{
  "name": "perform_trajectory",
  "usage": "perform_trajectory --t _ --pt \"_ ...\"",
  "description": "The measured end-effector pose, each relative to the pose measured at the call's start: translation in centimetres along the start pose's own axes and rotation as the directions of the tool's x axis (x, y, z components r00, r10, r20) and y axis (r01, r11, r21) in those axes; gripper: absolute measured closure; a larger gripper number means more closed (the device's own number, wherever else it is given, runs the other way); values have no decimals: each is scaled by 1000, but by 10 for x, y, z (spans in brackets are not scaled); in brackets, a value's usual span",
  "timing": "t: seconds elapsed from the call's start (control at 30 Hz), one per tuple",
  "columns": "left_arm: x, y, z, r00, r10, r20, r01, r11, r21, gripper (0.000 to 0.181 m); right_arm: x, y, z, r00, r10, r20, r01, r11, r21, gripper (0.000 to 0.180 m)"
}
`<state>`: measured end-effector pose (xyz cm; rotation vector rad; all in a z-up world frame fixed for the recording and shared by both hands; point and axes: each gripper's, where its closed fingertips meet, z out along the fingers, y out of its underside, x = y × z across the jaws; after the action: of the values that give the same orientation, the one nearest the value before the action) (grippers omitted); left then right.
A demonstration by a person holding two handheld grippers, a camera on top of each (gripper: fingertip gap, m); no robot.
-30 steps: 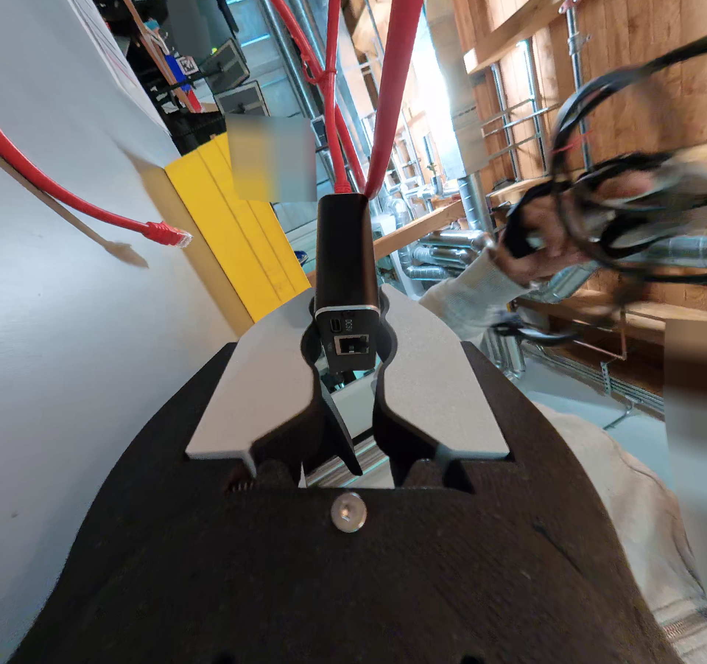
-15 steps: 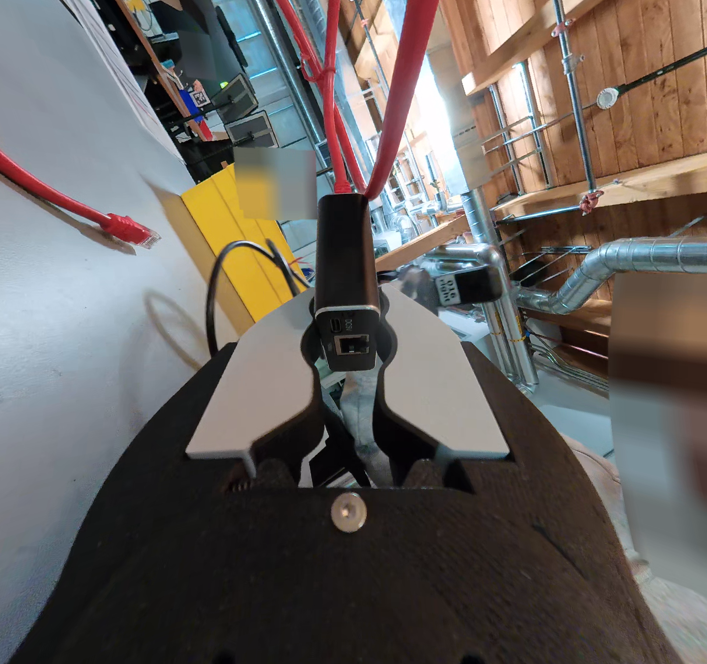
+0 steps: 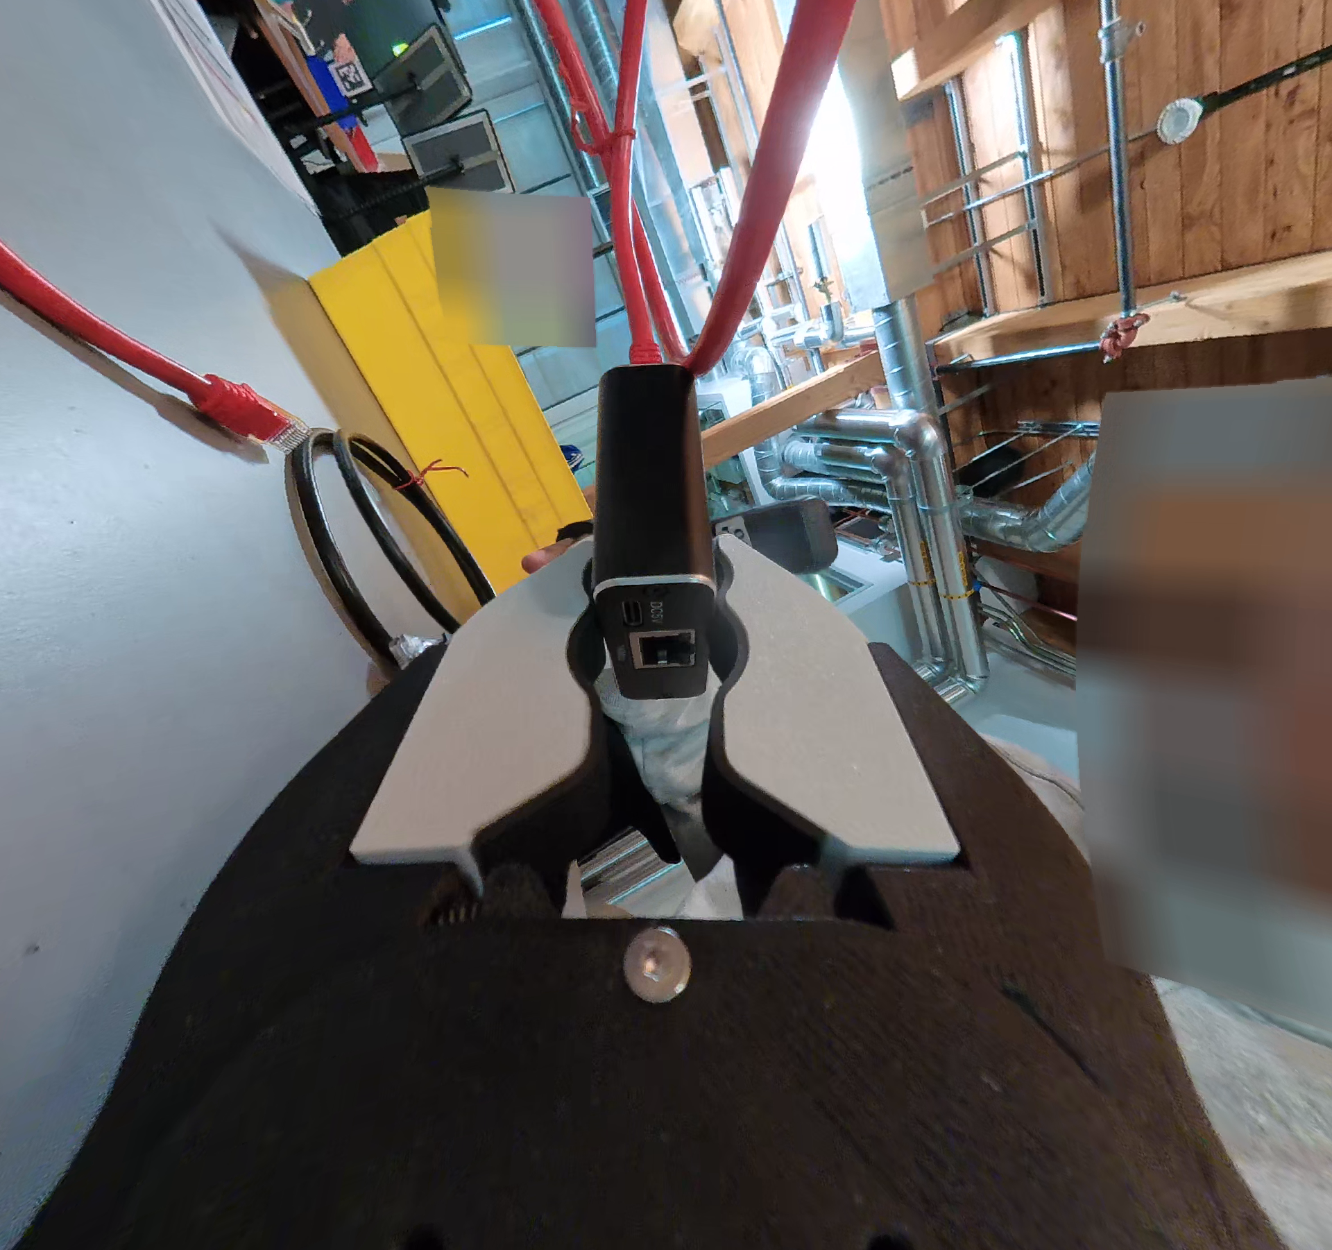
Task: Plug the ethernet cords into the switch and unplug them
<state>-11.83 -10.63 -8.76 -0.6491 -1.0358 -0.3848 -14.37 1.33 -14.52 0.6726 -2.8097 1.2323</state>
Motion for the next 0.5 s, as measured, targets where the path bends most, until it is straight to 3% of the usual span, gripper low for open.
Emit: perform_trajectory --t 0.13,0.27,0.5 --pt "0 -2 -1 1000 -19 -12 19 1000 16 155 0 -19 8 997 82 2 -82 992 92 150" --pt "0 -2 -2 999 -33 -15 33 999 19 155 1 -24 23 993 100 -67 -95 993 72 153" --pt "-2 -2 -2 999 -46 -11 46 999 19 156 0 -27 47 979 -93 -182 90 996 -25 155"
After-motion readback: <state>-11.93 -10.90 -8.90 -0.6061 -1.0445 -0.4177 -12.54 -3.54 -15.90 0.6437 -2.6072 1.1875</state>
